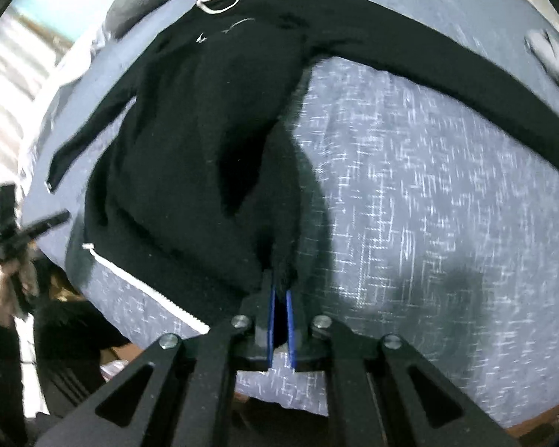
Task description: Fold clothes
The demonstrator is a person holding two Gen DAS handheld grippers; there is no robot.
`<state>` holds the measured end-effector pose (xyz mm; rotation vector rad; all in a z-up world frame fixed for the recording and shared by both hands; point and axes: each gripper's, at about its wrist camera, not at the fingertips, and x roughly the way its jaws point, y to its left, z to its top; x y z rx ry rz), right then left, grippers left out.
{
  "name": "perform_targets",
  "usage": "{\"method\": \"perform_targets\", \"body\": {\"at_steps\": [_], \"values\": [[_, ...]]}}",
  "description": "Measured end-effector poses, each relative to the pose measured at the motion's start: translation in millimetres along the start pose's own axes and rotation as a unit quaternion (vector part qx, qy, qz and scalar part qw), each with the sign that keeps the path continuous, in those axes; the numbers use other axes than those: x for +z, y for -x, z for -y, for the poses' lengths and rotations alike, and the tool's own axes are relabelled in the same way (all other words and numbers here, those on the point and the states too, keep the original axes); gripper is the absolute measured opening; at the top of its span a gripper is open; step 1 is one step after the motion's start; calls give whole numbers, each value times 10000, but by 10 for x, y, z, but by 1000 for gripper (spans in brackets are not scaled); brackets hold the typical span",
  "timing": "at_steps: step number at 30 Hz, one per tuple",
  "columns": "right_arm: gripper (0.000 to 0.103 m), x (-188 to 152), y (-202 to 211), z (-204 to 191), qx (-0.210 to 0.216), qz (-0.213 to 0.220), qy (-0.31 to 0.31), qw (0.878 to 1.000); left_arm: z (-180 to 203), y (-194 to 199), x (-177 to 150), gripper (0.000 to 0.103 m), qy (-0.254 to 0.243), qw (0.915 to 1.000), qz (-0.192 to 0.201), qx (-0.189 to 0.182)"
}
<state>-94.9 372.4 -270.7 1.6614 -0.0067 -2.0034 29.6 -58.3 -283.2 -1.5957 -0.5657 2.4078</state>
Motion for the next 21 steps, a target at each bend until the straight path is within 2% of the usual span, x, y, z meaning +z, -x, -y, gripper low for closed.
{"method": "perform_targets", "body": {"at_steps": [4, 6, 8, 12, 14, 17, 21], "values": [[10, -3, 41, 57, 81, 120, -57, 9999, -42, -98, -36, 34, 110, 9998, -118, -125], [15, 6, 50, 74, 158, 169, -42, 9997, -47, -143, -49, 39, 133, 9997, -182, -126], [22, 5, 42, 93, 224, 194, -77, 9995, -49, -202, -54, 40, 144, 9995, -257, -119], [50, -8, -18, 111, 308, 158, -193, 9992, -23, -324, -67, 40, 175, 9988, -387, -258], [55, -15, -73, 112, 296, 86, -209, 9993, -20, -378, -73, 40, 206, 9985, -435, -272], [57, -22, -177, 127, 223, -79, -227, 9995, -43, -441, -75, 40, 327, 9977, -458, -372], [57, -14, -263, 183, 273, -87, -379, 9989, -52, -495, -74, 40, 408, 9970, -483, -444]]}}
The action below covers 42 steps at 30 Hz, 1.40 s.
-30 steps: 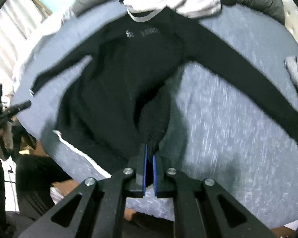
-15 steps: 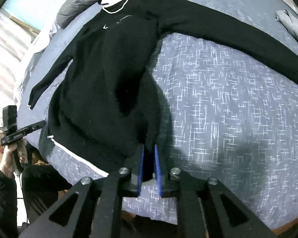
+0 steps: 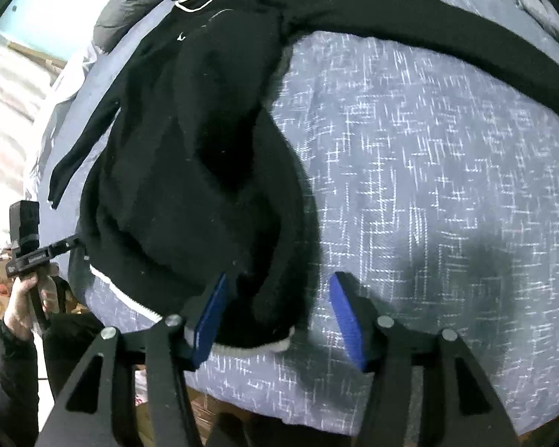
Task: Fold clothes
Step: 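Hold the black sweater hem with both grippers and tug it taut along the bed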
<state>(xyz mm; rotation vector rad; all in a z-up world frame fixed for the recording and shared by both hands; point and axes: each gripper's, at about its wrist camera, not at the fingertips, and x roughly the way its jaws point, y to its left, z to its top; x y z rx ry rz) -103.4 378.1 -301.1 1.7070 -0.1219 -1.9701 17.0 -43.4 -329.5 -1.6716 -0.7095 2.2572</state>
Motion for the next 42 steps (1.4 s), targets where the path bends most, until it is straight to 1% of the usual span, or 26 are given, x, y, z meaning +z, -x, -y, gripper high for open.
{"method": "perform_targets", "body": {"at_steps": [5, 6, 7, 8, 9, 10, 11, 12, 13, 16, 18, 20, 22, 23, 25, 26, 28, 32, 35, 38, 39, 41, 42], "values": [[57, 18, -66, -28, 98, 3, 23, 9999, 11, -31, -6, 39, -34, 10000, 3, -38], [54, 15, -72, -48, 119, 1, 74, 9999, 20, -37, -9, 38, -48, 10000, 12, -41], [47, 12, -78, -67, 140, -1, 124, 9998, 25, -37, -12, 32, -75, 10000, 26, -13], [29, 10, -78, -87, 134, 6, 170, 9998, 41, -42, -2, 28, -99, 9999, 46, 19], [18, 9, -74, -106, 108, 21, 212, 9997, 46, -38, -3, 20, -107, 9999, 63, 14], [16, 9, -69, -126, 82, 35, 255, 9996, 49, -32, -6, 13, -114, 9999, 79, 6], [9, 8, -56, -144, 85, 58, 285, 9995, 61, -17, -10, 10, -141, 9999, 89, -8], [8, 8, -36, -161, 109, 88, 306, 9994, 83, 8, -15, 7, -191, 9998, 103, 15], [7, 9, 0, -185, 127, 130, 337, 9993, 107, 34, -20, 5, -244, 9996, 117, 42], [7, 10, 156, -235, 228, 287, 412, 9985, 184, 218, -44, 4, -438, 9987, 243, 66], [6, 4, 278, -272, 304, 398, 461, 9977, 232, 401, -57, 4, -557, 9978, 346, 100], [6, 17, 419, -341, 471, 520, 472, 9964, 252, 612, -52, 4, -657, 9966, 476, 113], [6, 5, 527, -438, 620, 607, 517, 9949, 286, 831, -74, 4, -747, 9954, 595, 84], [6, -13, 586, -493, 694, 639, 570, 9939, 273, 932, -9, 4, -797, 9946, 652, 97], [6, -51, 657, -624, 834, 669, 706, 9918, 335, 1179, -39, 4, -940, 9926, 760, 134], [6, -80, 679, -663, 846, 670, 781, 9911, 242, 1304, -52, 4, -977, 9920, 788, 125], [6, -132, 641, -690, 745, 609, 865, 9916, 234, 1397, -152, 4, -1038, 9914, 781, 179], [6, -206, 372, -551, 466, 342, 588, 9966, 28, 1248, -249, 4, -927, 9939, 495, 340], [6, -255, 247, -521, 269, 225, 533, 9980, -43, 1037, -307, 4, -776, 9960, 304, 331], [6, -266, 208, -533, 309, 182, 548, 9979, -45, 893, -325, 4, -733, 9964, 145, 399], [9, -262, 208, -538, 330, 184, 568, 9977, -40, 857, -329, 5, -728, 9964, 95, 432], [9, -243, 226, -541, 359, 227, 621, 9972, -39, 848, -310, 5, -724, 9962, 104, 480], [14, -232, 235, -532, 341, 262, 633, 9971, -39, 845, -300, 6, -723, 9960, 112, 504]]}}
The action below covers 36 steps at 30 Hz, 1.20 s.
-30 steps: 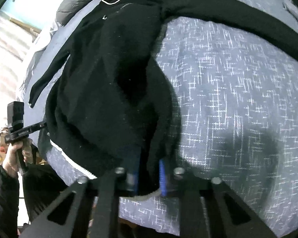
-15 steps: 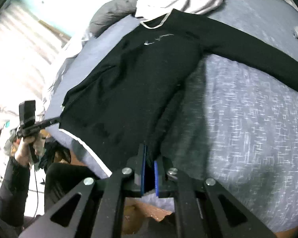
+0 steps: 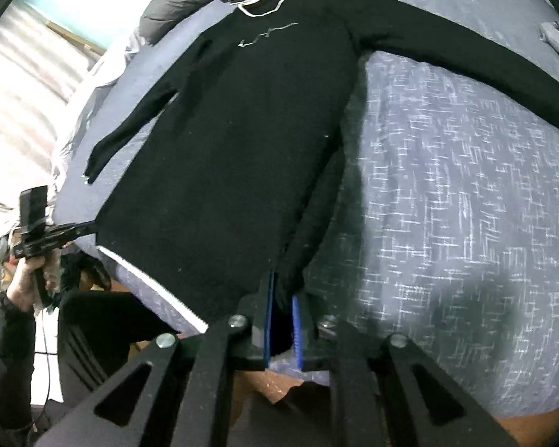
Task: Fold clothes
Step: 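Hold the black sweater hem with both grippers and tug it taut along the bed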
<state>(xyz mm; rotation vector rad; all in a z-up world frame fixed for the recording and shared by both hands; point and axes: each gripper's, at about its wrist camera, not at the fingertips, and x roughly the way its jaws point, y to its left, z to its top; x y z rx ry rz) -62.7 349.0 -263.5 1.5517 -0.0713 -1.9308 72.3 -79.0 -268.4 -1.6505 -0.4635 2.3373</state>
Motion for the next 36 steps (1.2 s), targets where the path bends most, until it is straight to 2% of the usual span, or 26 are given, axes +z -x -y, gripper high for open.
{"method": "perform_targets", "body": {"at_steps": [3, 6, 10, 15, 20, 22, 23, 24, 27, 28, 30, 36], "values": [[23, 17, 71, 69, -21, 182, -62, 9998, -20, -10, 36, 10, 18, 10000, 40, 72], [36, 24, 144, 228, -91, 360, -324, 9988, -24, -71, 78, 25, 28, 9999, 30, 140], [36, 14, 24, 352, -422, 147, -490, 9978, -11, -199, 129, 28, 28, 9999, -24, 152], [36, 57, -160, 343, -432, -25, -485, 9979, -79, -391, 185, 28, 187, 9996, -124, 188], [37, 114, -276, 237, -432, -187, -192, 9987, -167, -457, 247, 28, 270, 9993, -94, 257], [29, 115, -307, 221, -516, -202, -70, 9984, -182, -475, 260, 28, 232, 9993, -99, 282], [13, 111, -313, 232, -513, -189, -67, 9985, -193, -484, 265, 28, 221, 9993, -100, 281], [7, 108, -312, 248, -480, -171, -87, 9987, -207, -496, 268, 28, 232, 9993, -109, 266], [3, 54, -255, 297, -316, -15, -227, 9992, -241, -520, 269, 25, 243, 9994, -106, 205], [3, 36, -219, 312, -281, 52, -268, 9992, -238, -516, 267, 17, 215, 9995, -95, 203], [3, 6, -119, 338, -184, 216, -351, 9990, -229, -497, 262, 10, 163, 9997, -53, 157], [2, -98, 109, 511, 217, 594, -765, 9951, -155, -353, 241, 8, -33, 9999, 76, 151]]}}
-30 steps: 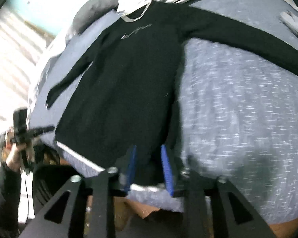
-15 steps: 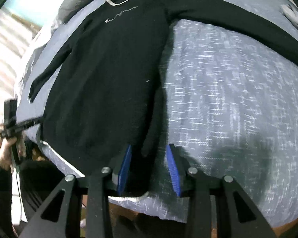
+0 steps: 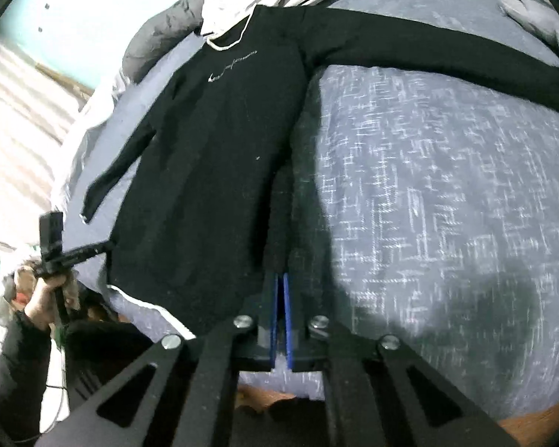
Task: Fold clothes
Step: 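Hold the black sweater hem with both grippers and tug it taut along the bed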
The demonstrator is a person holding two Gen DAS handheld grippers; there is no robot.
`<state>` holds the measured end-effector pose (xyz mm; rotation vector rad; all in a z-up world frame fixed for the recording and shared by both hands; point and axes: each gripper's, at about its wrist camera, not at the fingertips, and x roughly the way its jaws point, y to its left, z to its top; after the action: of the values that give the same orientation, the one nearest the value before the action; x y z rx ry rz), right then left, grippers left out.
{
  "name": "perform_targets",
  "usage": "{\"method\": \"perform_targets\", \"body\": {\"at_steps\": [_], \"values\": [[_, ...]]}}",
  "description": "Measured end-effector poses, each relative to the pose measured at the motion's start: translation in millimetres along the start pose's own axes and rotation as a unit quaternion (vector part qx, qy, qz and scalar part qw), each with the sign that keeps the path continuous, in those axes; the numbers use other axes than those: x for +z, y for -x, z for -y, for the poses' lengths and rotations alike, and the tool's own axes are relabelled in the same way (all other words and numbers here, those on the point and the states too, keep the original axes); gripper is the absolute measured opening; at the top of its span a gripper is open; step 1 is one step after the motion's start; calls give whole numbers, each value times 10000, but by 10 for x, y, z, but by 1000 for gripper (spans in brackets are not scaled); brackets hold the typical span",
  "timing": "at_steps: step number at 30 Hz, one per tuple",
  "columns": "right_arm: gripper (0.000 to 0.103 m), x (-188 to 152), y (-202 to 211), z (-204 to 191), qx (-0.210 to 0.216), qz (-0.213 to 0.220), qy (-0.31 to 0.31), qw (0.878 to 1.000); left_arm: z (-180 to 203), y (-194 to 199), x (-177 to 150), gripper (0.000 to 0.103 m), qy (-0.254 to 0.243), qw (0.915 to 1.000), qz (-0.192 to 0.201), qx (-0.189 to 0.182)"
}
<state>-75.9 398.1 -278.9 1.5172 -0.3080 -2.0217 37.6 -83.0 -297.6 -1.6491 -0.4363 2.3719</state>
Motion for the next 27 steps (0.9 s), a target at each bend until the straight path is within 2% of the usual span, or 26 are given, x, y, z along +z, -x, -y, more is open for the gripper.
{"method": "perform_targets", "body": {"at_steps": [3, 7, 12, 17, 19, 20, 21, 27], "values": [[2, -103, -10, 267, 308, 211, -644, 9972, 38, 33, -18, 8, -64, 10000, 3, -16], [2, -359, -114, 553, 405, 232, -1121, 9926, 92, -17, -29, 9, -113, 9999, -82, 17], [2, -398, -78, 532, 423, 340, -993, 9936, 92, -41, -16, 9, 1, 9999, -119, -14], [6, -276, -10, 343, -90, 126, -360, 9992, 86, 27, -10, 10, 74, 9998, -172, -72], [18, -279, -14, 346, -73, -1, -347, 9994, 78, 66, -39, 18, 137, 9996, -193, -142], [31, -278, -38, 340, -54, -58, -346, 9994, 69, 62, -66, 22, 166, 9994, -260, -182], [38, -284, -63, 333, -37, -104, -344, 9993, 60, 55, -93, 30, 195, 9990, -334, -222], [39, -329, -159, 301, 125, -254, -285, 9992, -20, -80, -227, 32, 305, 9971, -551, -415]]}}
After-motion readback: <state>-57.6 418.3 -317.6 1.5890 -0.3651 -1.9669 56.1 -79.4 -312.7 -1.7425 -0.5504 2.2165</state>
